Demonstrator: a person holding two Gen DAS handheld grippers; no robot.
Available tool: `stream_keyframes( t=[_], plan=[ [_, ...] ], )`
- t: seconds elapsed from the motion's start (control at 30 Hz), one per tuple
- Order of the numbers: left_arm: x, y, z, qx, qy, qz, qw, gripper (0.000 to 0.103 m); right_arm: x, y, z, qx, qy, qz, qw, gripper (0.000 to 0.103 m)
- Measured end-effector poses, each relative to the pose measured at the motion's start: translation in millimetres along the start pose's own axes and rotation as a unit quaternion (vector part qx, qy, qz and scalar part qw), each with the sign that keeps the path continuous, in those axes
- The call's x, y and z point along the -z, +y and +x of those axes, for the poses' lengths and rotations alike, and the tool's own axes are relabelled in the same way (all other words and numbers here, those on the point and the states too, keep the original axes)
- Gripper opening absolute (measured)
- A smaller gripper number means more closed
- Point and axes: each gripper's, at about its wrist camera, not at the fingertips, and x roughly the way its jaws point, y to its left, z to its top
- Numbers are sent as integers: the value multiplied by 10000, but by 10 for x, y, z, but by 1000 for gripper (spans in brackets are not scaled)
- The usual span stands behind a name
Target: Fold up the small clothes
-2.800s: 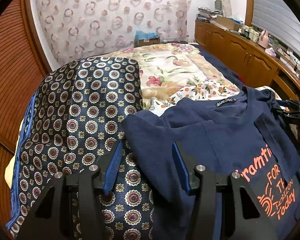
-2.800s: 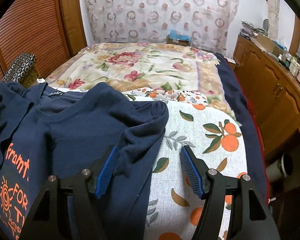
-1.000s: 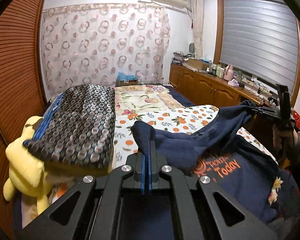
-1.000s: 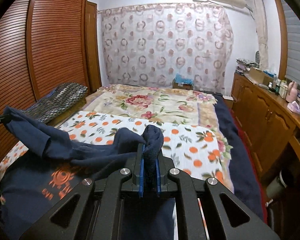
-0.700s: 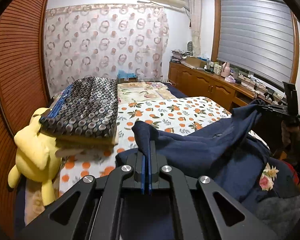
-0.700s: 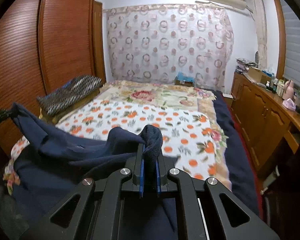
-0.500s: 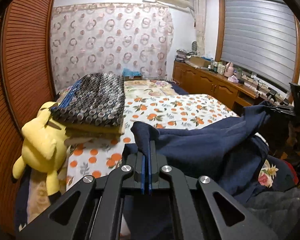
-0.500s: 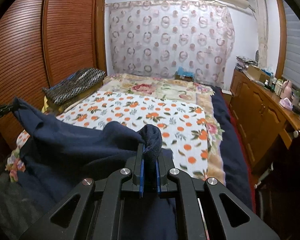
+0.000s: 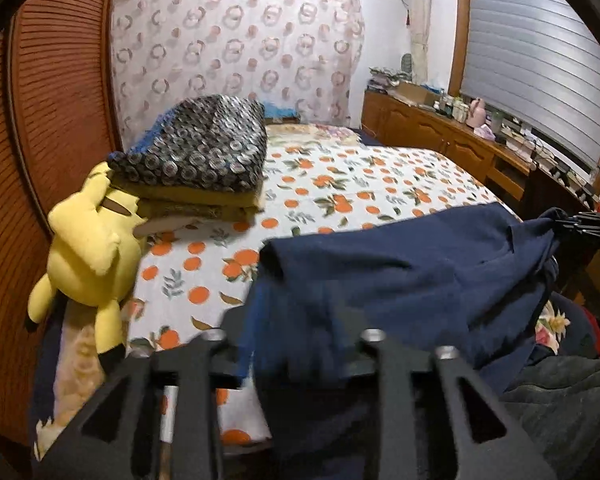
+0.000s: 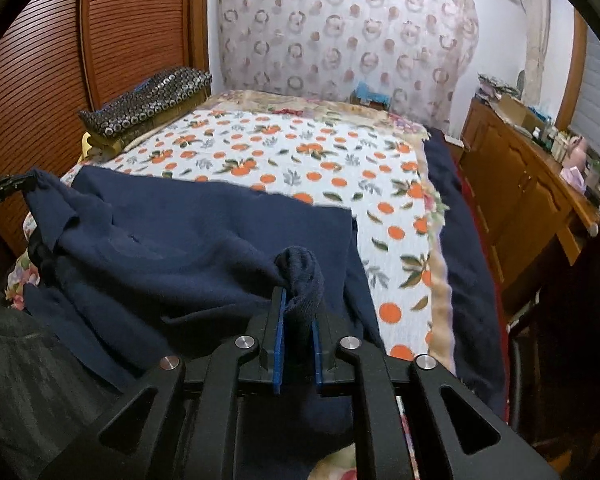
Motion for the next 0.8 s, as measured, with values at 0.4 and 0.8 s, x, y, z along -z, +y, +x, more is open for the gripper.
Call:
stream_keyframes(
  t=[0.4, 0.8],
  plan=[
    [-232, 91, 301, -38, -10, -100, 9999, 85, -130, 12, -202, 120, -341, 32, 9993, 55],
    [-345, 190, 1030, -129, 597, -150, 9980, 85, -247, -232, 951, 84, 225, 422, 9988, 59]
  ],
)
